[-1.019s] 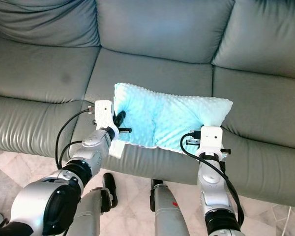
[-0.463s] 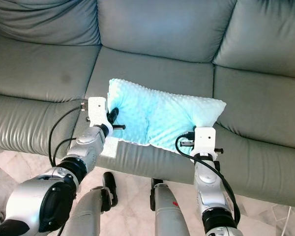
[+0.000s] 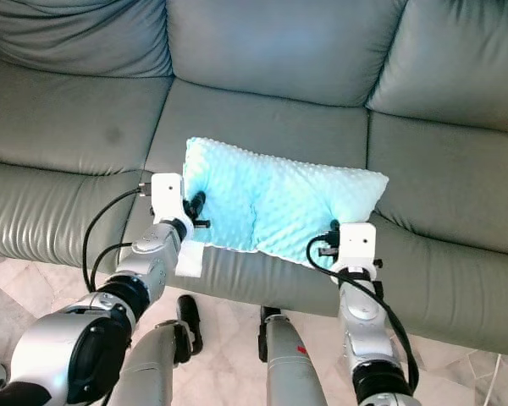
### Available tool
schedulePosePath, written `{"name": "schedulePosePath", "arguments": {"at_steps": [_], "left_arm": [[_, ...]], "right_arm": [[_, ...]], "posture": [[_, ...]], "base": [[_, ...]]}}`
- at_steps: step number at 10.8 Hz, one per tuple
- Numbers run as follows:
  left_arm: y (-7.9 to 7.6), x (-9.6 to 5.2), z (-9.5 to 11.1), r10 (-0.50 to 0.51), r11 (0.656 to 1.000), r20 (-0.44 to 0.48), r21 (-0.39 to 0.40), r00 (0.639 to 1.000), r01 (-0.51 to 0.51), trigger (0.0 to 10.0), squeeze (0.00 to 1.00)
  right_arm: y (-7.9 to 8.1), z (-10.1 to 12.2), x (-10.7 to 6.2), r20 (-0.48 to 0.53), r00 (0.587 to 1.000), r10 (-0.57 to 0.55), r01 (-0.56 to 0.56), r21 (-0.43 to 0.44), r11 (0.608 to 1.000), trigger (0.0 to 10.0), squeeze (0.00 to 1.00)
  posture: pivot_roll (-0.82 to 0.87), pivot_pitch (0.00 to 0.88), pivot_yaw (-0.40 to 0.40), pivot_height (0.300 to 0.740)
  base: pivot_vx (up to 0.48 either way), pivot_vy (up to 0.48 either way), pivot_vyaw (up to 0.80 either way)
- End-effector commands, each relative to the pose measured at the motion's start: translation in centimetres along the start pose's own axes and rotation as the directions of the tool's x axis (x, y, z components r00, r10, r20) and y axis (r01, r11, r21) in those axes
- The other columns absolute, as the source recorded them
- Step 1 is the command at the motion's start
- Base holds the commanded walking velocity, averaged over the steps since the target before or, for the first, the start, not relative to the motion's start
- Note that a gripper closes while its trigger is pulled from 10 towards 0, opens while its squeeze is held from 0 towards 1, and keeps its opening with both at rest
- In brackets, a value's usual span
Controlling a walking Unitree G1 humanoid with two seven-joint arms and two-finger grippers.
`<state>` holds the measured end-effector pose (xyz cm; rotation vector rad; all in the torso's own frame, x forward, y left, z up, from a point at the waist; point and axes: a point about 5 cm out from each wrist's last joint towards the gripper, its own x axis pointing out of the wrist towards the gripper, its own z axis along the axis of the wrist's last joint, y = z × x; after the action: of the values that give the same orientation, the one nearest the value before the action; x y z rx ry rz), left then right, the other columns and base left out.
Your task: Move the pillow to the sofa
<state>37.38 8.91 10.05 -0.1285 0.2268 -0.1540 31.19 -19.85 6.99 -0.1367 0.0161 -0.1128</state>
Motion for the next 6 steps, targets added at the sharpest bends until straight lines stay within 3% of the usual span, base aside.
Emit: {"name": "schedulePosePath", "arguments": {"at_steps": [1,6], "left_arm": [[0.4,-0.6,-2.0,0.02,1.0,-0.058,0.007,0.998,-0.019,10.0,1.0],[1.8,-0.9,-2.5,0.086,0.995,-0.061,0.051,0.994,-0.083,10.0,1.0]], "right_arm": [[-0.4,-1.5,-0.9,-0.054,0.998,-0.014,0.014,0.004,1.0,10.0,1.0],[-1.1,-2.1,-1.3,-0.073,0.997,-0.025,0.025,-0.001,1.0,10.0,1.0]], "posture": [[-0.2,0.49,0.035,0.74],[-0.19,0.493,0.031,0.74]], "base": [[0.0,0.0,0.0],[0.0,0.0,0.0]]}}
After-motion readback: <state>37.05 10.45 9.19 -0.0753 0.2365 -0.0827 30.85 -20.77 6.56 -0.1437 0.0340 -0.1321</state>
